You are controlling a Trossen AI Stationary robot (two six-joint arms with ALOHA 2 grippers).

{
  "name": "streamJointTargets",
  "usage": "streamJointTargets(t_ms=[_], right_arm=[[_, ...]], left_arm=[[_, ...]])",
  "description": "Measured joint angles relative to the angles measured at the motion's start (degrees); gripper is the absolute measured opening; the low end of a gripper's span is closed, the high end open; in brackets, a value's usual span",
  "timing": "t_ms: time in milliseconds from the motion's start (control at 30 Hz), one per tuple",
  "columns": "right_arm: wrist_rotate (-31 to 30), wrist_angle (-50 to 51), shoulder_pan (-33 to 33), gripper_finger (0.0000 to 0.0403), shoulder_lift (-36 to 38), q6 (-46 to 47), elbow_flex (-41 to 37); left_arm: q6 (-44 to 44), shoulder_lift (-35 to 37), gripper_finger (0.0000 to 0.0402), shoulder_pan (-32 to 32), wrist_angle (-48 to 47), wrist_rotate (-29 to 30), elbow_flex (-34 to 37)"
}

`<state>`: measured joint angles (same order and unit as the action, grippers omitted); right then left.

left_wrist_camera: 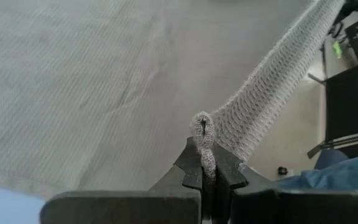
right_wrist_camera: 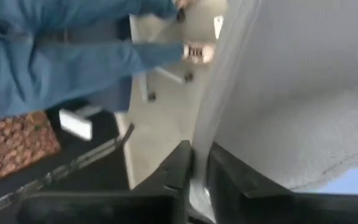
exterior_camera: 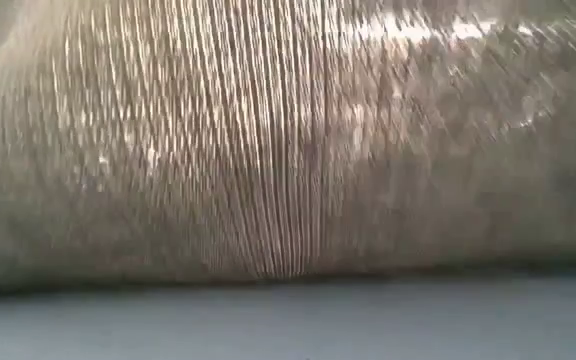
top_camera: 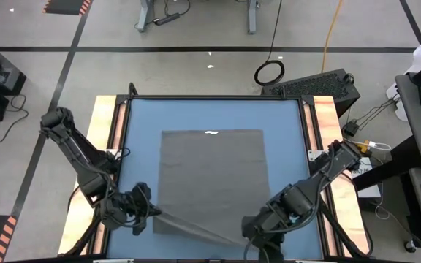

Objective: Roll towel
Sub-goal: Roll the gray towel

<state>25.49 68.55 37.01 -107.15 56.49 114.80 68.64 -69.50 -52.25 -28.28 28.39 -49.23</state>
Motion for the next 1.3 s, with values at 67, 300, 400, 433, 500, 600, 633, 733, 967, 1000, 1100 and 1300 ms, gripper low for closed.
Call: streamJointTargets(t_ms=[67, 300, 400, 433, 500, 600, 633, 733, 967, 1000, 1100, 1300], right_arm=[[0.4, 2.9, 0.0, 0.0068, 0.2, 0.3, 0.0], [-0.7, 5.4, 1.4, 0.0132, 0.5, 1.2, 0.0], [-2.8, 5.9, 2.5, 0.0150, 0.5, 3.2, 0.0], [-5.4, 6.2, 3.1, 0.0154, 0.5, 4.3, 0.0], [-12.4, 6.3, 4.7, 0.0163, 0.5, 7.4, -0.2], [-18.4, 4.0, 7.0, 0.0176, 0.5, 12.3, -2.9], [-18.4, 2.1, 7.7, 0.0180, 0.5, 14.5, -4.5], [-17.3, -6.0, 9.6, 0.0192, 0.4, 21.9, -9.9], [-23.4, -36.2, 11.7, 0.0204, 0.1, 39.1, -28.2], [-25.4, -38.5, 11.9, 0.0205, 0.1, 41.6, -30.5], [-28.5, -40.4, 11.9, 0.0208, 0.1, 48.4, -35.8], [-28.6, -41.0, 11.1, 0.0209, 0.0, 55.2, -40.7]], left_arm=[[0.1, -1.1, 0.0004, 0.0, 0.0, 0.0, 0.0], [1.9, -3.3, 0.0004, 0.1, 0.8, 0.0, 0.0], [2.0, -3.3, 0.0004, 0.2, 0.6, 0.0, 0.0], [1.7, -3.4, 0.0004, 0.4, 0.6, 0.0, 0.0], [1.6, -3.4, 0.0004, 0.8, 0.6, 0.0, 0.0], [1.5, -3.4, 0.0004, 1.6, 0.6, 0.1, 0.0], [1.4, -3.4, 0.0004, 1.9, 0.6, 0.1, 0.0], [1.1, -3.4, 0.0004, 2.9, 0.6, 0.1, 0.0], [1.0, -3.4, 0.0004, 4.2, 0.8, 0.2, 0.0], [1.0, -3.4, 0.0004, 4.2, 0.8, 0.2, 0.0], [0.7, -3.4, 0.0004, 4.3, 0.8, 0.3, 0.0], [-1.9, -3.4, 0.0004, 4.2, 0.8, 0.3, 0.0]])
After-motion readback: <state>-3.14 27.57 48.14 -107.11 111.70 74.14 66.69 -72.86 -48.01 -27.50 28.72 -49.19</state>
